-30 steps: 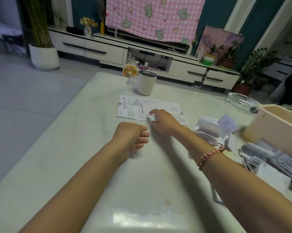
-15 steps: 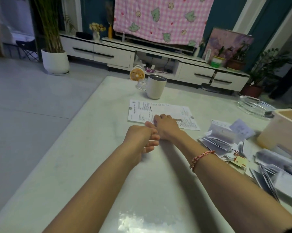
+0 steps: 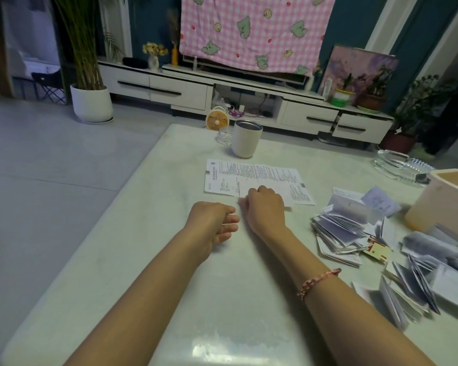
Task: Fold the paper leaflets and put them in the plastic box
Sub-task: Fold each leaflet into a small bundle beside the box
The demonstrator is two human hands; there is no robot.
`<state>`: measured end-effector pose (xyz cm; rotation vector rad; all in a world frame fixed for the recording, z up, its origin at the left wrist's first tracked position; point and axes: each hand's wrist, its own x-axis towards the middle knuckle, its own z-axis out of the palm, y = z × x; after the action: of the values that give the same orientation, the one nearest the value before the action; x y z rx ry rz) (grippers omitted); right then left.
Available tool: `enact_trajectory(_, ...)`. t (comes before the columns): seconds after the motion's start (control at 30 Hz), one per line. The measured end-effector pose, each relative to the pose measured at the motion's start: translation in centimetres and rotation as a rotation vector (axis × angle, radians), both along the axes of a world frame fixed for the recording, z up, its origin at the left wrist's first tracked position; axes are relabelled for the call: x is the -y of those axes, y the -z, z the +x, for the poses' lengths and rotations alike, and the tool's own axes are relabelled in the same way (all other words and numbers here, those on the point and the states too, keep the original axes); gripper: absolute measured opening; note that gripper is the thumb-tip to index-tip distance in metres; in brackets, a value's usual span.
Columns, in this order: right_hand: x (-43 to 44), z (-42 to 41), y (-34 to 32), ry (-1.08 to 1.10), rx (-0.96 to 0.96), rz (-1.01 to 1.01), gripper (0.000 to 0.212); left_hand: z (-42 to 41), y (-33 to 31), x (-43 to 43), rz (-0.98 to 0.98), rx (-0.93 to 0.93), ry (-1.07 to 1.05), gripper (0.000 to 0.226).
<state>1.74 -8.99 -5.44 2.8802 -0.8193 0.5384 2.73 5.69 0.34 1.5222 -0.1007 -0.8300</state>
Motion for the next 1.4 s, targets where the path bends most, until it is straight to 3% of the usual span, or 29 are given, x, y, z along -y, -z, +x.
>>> enact_trajectory(0.13, -3.9, -1.8, 1.3, -0.11, 0.154, -0.129, 0.017, 0.2, 0.5, 0.3, -0.02, -0.002, -0.093, 0.018)
enact_trajectory(0.27, -6.5, -3.1, 2.2, -0.254, 0.286, -0.092, 0.013, 1.4, 1.8, 0.4, -0.071, 0.066, -0.491, 0.023)
enact_trajectory(0.33, -6.1, -3.3, 1.8, -0.249, 0.314, 0.073, 0.027, 1.8, 2.1, 0.2, -0.035, 0.099, -0.59, 0.028)
enact_trajectory(0.43, -3.9, -3.6, 0.8, -0.209, 0.152, 0.479, 0.084, 1.9, 2.3, 0.0, -0.002, 0.093, -0.597, 0.031)
enact_trajectory(0.5, -2.5, -3.3, 0.3, -0.138, 0.04, 0.549, 0.098, 1.9, 2.5, 0.1, 0.022, 0.103, -0.575, 0.032)
enact_trajectory(0.63, -1.6, -2.1, 0.4, -0.065, -0.027, 0.394, 0.061, 2.0, 3.4, 0.2, 0.067, 0.117, -0.535, 0.026)
enact_trajectory(0.7, -1.7, -1.8, 0.5, -0.061, -0.021, 0.332, 0.053, 1.8, 3.9, 0.4, 0.093, 0.141, -0.506, 0.023)
enact_trajectory(0.93, -2.6, -2.4, 0.6, 0.011, 0.037, 0.293, 0.048, 1.5, 4.7, 1.3, 0.143, 0.233, -0.354, 0.023)
enact_trajectory(1.1, -3.1, -3.0, 0.7, -0.006, 0.057, 0.299, 0.056, 0.7, 4.9, 1.3, 0.249, 0.374, -0.275, 0.027)
enact_trajectory(1.23, -2.6, -3.2, 0.5, -0.047, 0.089, 0.345, 0.038, 0.7, 4.9, 1.5, 0.283, 0.421, -0.259, 0.03)
enact_trajectory(1.4, -2.1, -3.2, 0.1, -0.032, 0.105, 0.375, 0.032, 0.2, 4.7, 1.4, 0.338, 0.484, -0.244, 0.034)
